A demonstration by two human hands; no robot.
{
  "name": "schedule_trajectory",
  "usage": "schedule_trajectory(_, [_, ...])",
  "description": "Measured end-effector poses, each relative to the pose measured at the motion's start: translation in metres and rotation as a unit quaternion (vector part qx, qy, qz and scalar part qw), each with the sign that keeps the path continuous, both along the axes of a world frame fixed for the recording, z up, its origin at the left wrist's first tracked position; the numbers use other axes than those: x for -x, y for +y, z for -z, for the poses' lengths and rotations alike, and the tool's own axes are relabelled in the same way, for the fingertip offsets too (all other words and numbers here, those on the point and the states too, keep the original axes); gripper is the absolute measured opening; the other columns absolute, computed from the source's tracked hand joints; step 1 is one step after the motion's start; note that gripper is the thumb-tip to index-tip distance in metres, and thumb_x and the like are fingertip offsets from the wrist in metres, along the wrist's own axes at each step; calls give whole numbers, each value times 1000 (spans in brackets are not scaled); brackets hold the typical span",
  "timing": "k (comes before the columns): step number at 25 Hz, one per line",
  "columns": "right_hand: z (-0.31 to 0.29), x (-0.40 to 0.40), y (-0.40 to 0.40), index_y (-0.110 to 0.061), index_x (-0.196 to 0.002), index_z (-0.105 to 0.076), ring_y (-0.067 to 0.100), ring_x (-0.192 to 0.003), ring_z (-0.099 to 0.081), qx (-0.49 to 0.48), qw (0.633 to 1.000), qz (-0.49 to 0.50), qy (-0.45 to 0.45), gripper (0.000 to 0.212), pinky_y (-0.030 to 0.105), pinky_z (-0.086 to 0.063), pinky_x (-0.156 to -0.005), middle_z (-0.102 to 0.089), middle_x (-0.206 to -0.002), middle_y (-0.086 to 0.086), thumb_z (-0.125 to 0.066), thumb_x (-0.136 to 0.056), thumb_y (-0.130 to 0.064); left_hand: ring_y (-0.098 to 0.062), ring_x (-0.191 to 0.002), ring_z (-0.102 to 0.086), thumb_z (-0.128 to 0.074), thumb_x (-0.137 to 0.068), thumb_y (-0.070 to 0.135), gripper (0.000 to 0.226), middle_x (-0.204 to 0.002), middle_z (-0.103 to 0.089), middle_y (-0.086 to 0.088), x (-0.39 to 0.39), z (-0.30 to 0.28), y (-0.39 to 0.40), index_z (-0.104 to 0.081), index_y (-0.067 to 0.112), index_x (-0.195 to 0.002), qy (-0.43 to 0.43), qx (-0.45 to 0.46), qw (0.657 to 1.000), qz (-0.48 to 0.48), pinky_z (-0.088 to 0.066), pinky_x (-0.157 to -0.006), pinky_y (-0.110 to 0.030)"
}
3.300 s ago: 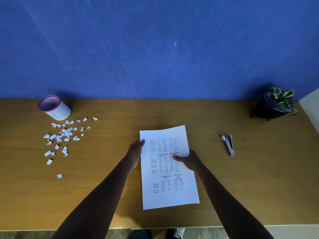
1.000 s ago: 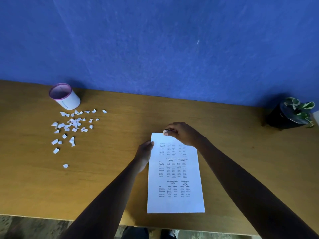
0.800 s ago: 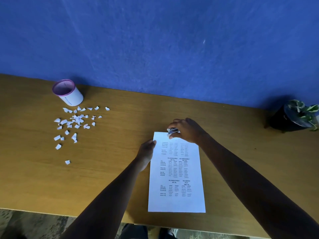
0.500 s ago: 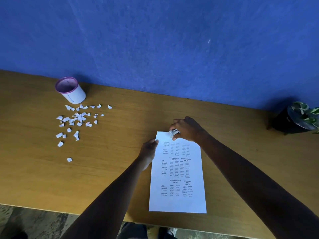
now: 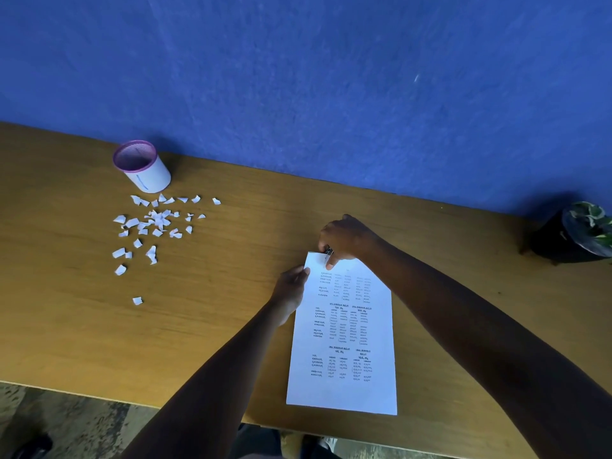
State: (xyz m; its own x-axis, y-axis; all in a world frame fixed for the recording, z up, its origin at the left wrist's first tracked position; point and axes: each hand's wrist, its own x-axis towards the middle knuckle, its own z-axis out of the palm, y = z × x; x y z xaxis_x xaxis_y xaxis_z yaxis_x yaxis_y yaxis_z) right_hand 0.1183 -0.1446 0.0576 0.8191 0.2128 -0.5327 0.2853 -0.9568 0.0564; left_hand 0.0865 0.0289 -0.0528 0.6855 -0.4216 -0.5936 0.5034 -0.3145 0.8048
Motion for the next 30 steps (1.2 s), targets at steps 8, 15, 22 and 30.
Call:
schedule_trajectory(8, [-9,-20,19,-21,-107,-70,7,-64,-52,22,993,-8,119,33,24,-41,-55,-69,-94,-5,-68,-85,-46,-19,-70,-50,-44,-104,33,32,-81,-63,-9,0,-4,-3,-68,13,-104,-25,-38,999,7,-34,-60,-29])
schedule_trajectory(15, [2,-21,24,-21,-117,-59,13,-84,-53,-27,989,10,145,54,25,-37,-56,-60,-99,-8,-64,-81,-61,-9,-57,-37,-45,-103,27,27,-70,-57,2,-1,-7,-6,-70,18,-106,-29,-61,998,1,-27,-47,-20])
schedule_trajectory(22, [14,-25,14,-24,-100,-66,16,-80,-63,-39,992,-20,121,54,31,-46,-63,-68,-88,-6,-62,-74,-71,-7,-53,-33,-47,-103,28,26,-63,-51,4,-4,-10,-5,-71,18,-108,-35,-65,997,8,-25,-46,-20])
schedule_trajectory(30, [1,-29,-5,-30,-99,-71,10,-77,-58,-42,993,-27,111,51,26,-40,-59,-64,-82,-16,-67,-69,-72,-8,-56,-34,-45,-104,24,29,-65,-46,-1,-6,-11,-5,-68,6,-101,-61,-66,996,13,-26,-49,-23])
